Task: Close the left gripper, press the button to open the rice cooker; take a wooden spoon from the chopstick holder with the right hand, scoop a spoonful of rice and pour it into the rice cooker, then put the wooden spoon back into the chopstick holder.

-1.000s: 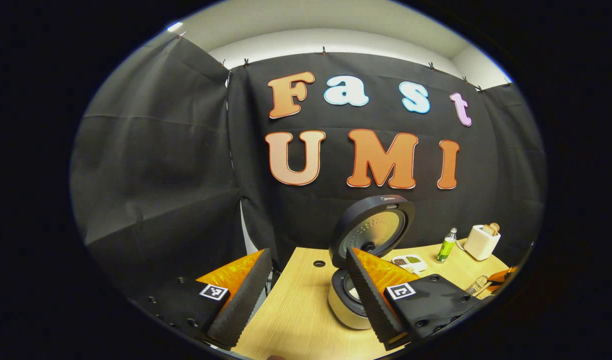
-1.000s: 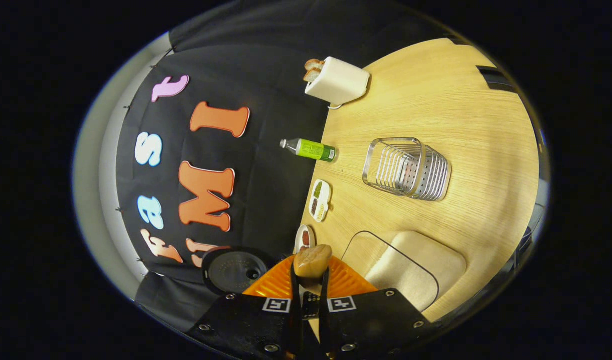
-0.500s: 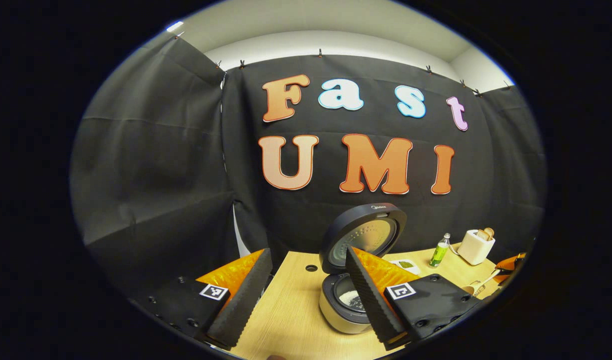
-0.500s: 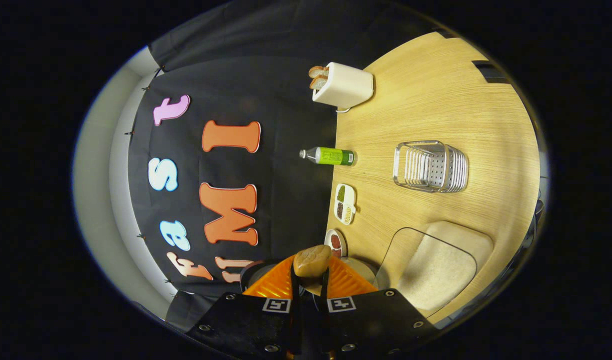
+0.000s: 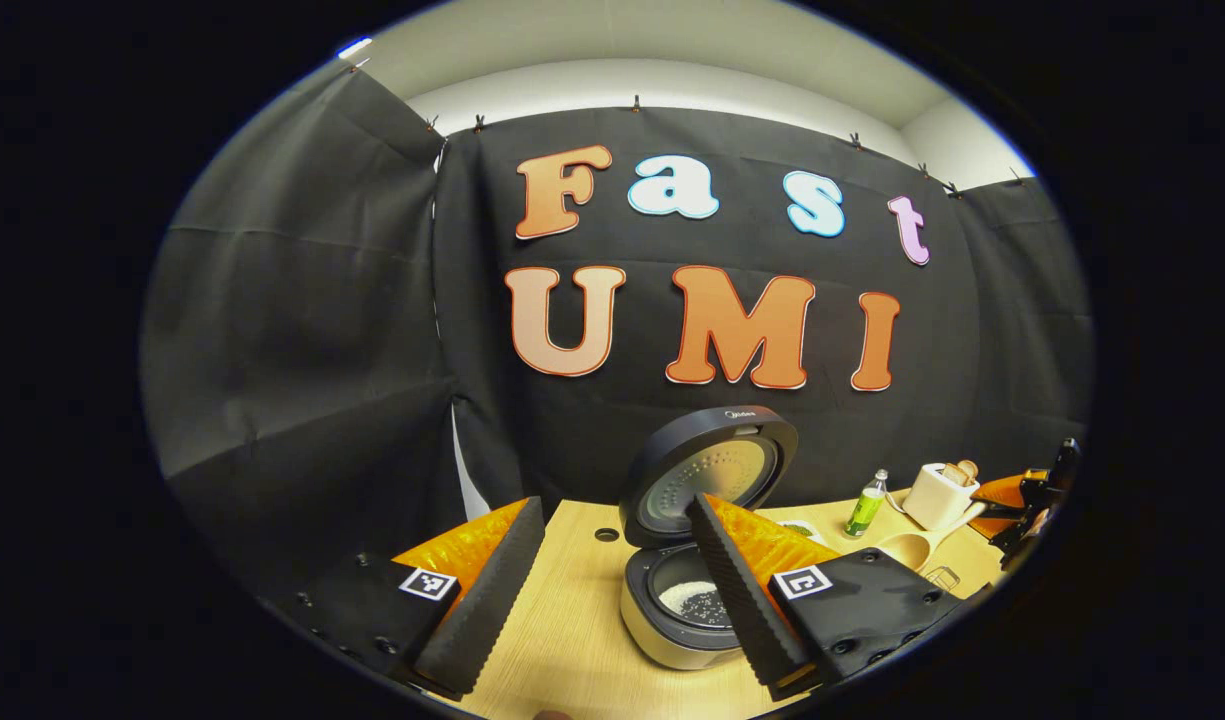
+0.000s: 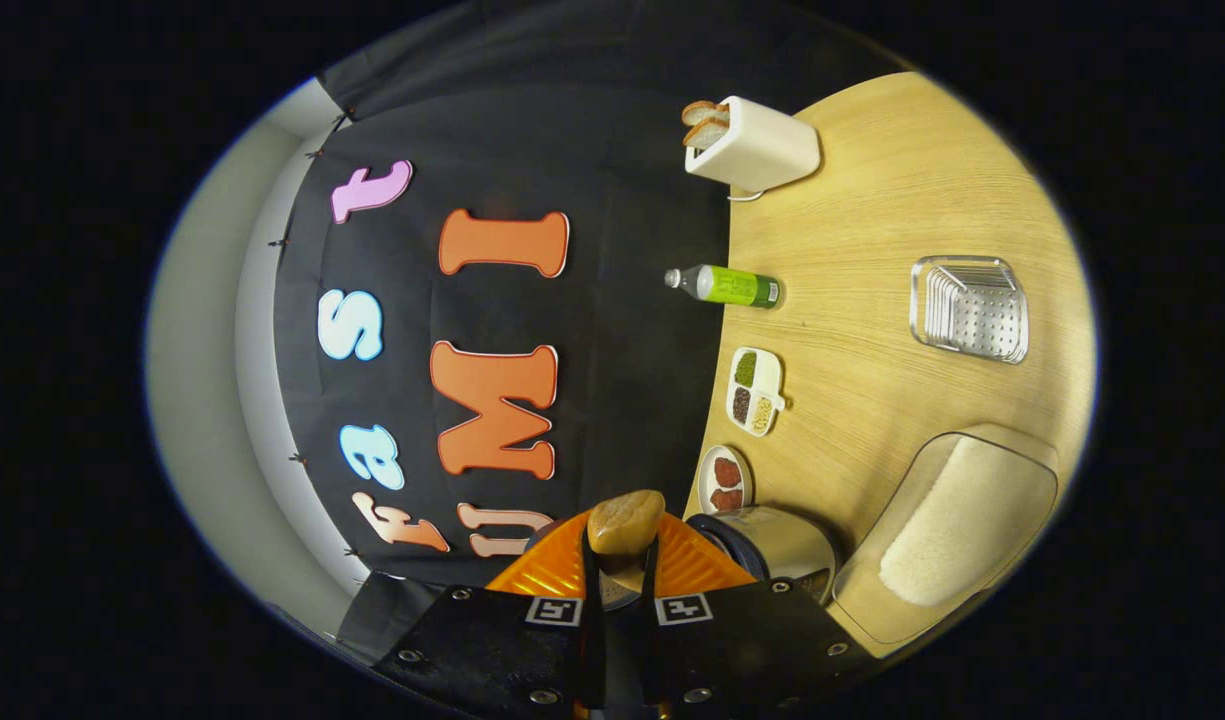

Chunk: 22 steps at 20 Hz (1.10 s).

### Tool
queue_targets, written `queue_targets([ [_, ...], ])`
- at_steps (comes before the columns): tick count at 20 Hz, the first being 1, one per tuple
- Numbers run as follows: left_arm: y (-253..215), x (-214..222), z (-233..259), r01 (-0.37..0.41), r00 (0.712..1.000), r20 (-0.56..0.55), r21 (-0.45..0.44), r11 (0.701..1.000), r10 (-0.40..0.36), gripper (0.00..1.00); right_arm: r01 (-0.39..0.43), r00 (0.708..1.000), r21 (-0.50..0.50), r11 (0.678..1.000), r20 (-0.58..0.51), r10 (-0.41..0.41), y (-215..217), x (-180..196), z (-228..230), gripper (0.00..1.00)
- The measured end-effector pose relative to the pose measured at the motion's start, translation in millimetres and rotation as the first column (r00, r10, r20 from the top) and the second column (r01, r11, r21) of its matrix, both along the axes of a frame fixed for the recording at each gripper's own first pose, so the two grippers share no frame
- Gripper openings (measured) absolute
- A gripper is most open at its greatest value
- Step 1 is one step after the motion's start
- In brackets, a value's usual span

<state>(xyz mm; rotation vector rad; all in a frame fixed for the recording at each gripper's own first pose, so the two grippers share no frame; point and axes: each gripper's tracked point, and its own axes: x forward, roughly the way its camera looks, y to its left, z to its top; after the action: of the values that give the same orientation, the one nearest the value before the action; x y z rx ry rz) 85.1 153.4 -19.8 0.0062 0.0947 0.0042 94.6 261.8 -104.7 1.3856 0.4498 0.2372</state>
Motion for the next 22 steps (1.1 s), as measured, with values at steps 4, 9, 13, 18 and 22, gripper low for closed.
queue_targets([
  [4, 1.5, 1.0, -5.6, -0.001, 1.0, -0.015, -0.008, 1.0, 0.001, 0.99, -0.028, 0.999, -0.039, 0.999, 0.019, 0.029, 29.9, 32.2, 9.2, 0.12],
  [9, 9.8, 3.8, -9.8, -0.012, 0.999, -0.03, -0.014, 1.0, 0.012, 0.98, -0.054, 0.994, -0.135, 0.989, 0.085, 0.065, 72.6, 66.2, 29.1, 0.12],
  [13, 19.6, 4.8, -13.6, -0.023, 0.999, -0.038, -0.018, 1.0, 0.022, 0.97, -0.071, 0.984, -0.246, 0.967, 0.139, 0.108, 99.8, 83.5, 40.8, 0.12],
  [18, 31.0, 1.7, -14.0, -0.036, 0.999, -0.039, -0.02, 0.999, 0.035, 0.98, -0.087, 0.971, -0.34, 0.936, 0.179, 0.155, 124.1, 87.9, 47.0, 0.12],
  [22, 34.4, 1.2, -16.5, -0.041, 0.998, -0.041, -0.025, 0.999, 0.04, 0.98, -0.079, 0.963, -0.437, 0.896, 0.2, 0.183, 130.4, 87.7, 42.8, 0.12],
])
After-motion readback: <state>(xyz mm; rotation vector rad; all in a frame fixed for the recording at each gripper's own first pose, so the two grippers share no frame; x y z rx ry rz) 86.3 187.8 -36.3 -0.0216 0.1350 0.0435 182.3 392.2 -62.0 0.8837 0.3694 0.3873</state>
